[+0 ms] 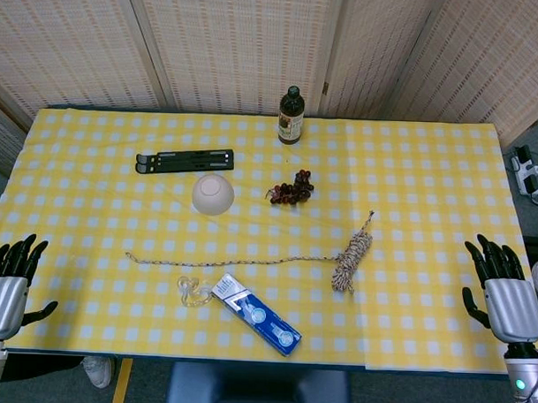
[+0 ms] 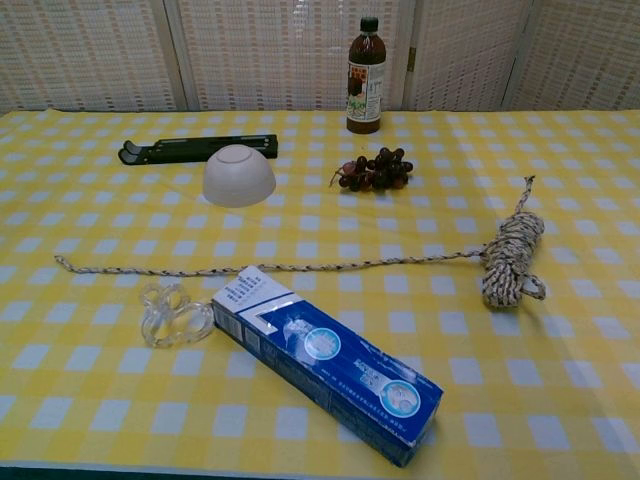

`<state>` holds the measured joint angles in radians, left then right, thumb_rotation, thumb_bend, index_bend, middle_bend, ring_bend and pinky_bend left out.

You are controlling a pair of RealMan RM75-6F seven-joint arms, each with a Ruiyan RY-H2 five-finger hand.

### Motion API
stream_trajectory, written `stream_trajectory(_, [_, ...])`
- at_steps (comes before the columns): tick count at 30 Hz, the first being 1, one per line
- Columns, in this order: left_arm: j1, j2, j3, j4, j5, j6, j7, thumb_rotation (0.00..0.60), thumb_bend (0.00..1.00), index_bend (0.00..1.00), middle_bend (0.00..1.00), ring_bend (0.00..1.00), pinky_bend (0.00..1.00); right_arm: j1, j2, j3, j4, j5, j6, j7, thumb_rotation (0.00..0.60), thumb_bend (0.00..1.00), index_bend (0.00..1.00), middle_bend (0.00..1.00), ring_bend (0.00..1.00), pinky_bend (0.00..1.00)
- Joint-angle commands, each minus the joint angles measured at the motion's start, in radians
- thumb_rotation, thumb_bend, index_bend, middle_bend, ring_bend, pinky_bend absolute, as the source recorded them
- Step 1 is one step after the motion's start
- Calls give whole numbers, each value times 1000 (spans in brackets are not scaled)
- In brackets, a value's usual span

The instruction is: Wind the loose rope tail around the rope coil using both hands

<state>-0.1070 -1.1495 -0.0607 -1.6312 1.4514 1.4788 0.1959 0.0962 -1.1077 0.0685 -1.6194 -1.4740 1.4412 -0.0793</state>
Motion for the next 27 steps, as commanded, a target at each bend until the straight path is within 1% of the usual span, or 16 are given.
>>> stream_trajectory(1, [0, -10, -4, 11, -1, 5, -2, 600, 171, 0, 0, 0, 0, 0, -3, 7, 9, -9, 16, 17, 600, 507, 0, 0, 18, 0])
stream_trajectory(5, [-1, -12, -4, 15, -3, 3, -3, 600, 172, 0, 0, 0, 0, 2, -2, 7, 13, -16, 18, 19, 600, 508, 0, 0, 23, 0])
stream_trajectory(9, [0, -14, -1, 17, 1, 4, -10, 600, 171, 0, 0, 0, 0, 19, 3, 2, 8, -23, -13, 14, 600, 508, 0, 4, 65, 0])
stream_trajectory(12, [1, -14, 0, 17, 1, 3, -14, 600, 171, 0, 0, 0, 0, 33, 4, 3, 8, -24, -34, 10, 600, 508, 0, 36, 91, 0])
stream_trajectory(15, [1, -15, 1, 20, -1, -1, -24, 600, 171, 0, 0, 0, 0, 82, -4, 7, 16, -33, -100, -13, 600, 508, 1, 77, 122, 0])
stream_trajectory(19, [2, -16, 3, 24, -8, -8, -30, 600, 171, 0, 0, 0, 0, 151, -22, 17, 36, -31, -197, -30, 600, 508, 59, 107, 138, 0])
stream_trajectory(21, [3, -15, 5, 25, -10, -10, -32, 600, 172, 0, 0, 0, 0, 187, -38, 24, 54, -27, -242, -39, 600, 508, 61, 118, 143, 5])
stream_trajectory(23, [4, -13, 7, 23, -14, -14, -35, 600, 171, 0, 0, 0, 0, 229, -66, 33, 83, -28, -289, -49, 600, 508, 63, 119, 143, 13])
stream_trajectory(27, [10, -11, 8, 24, -24, -16, -42, 600, 171, 0, 0, 0, 0, 304, -152, 40, 178, -44, -357, -59, 600, 508, 63, 118, 116, 15])
